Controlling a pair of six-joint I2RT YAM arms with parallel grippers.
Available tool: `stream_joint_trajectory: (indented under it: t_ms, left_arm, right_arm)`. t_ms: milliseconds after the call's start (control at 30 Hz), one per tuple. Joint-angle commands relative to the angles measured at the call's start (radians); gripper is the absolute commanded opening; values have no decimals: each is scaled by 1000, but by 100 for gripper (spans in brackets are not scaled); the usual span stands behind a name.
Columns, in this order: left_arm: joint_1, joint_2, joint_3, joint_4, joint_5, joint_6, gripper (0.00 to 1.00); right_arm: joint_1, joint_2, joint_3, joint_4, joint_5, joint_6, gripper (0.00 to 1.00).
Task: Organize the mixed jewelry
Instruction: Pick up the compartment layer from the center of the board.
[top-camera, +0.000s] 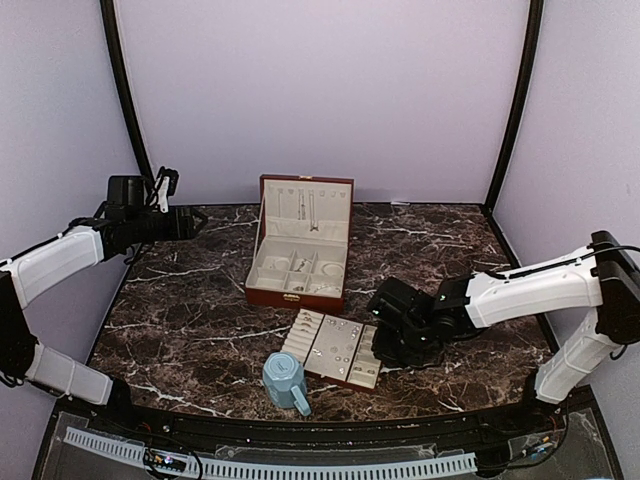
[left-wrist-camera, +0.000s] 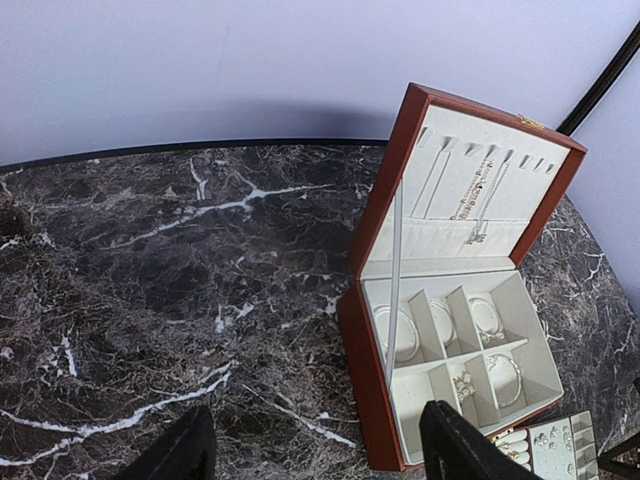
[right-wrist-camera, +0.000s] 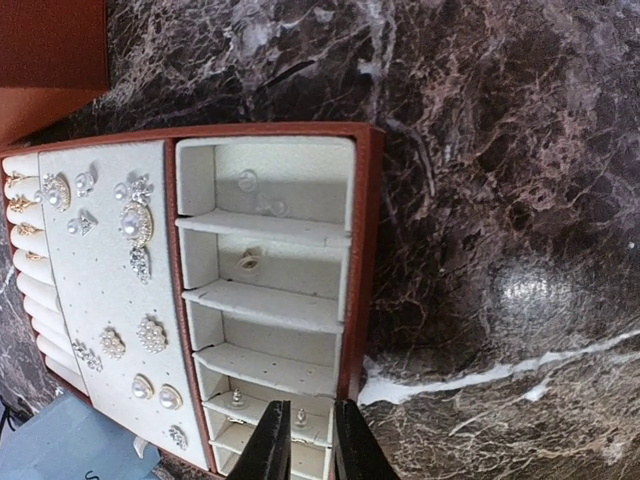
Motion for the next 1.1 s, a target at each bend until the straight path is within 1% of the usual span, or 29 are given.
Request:
stream_joint_trajectory:
  t_ms: [0, 167, 700, 1067]
  left_arm:
    - [5, -32, -14, 14, 7, -5, 73]
    - [5, -30, -17, 19, 12, -9, 73]
    - [5, -36, -20, 22, 17, -11, 73]
    - [5, -41, -20, 23, 18, -14, 73]
  right_arm:
    - [8, -2, 30, -64, 12, -4, 15]
    - [12, -5, 24, -55, 6, -4, 15]
    - [17, 51, 32, -20, -26, -29, 13]
    - [18, 63, 49, -43, -19, -31, 10]
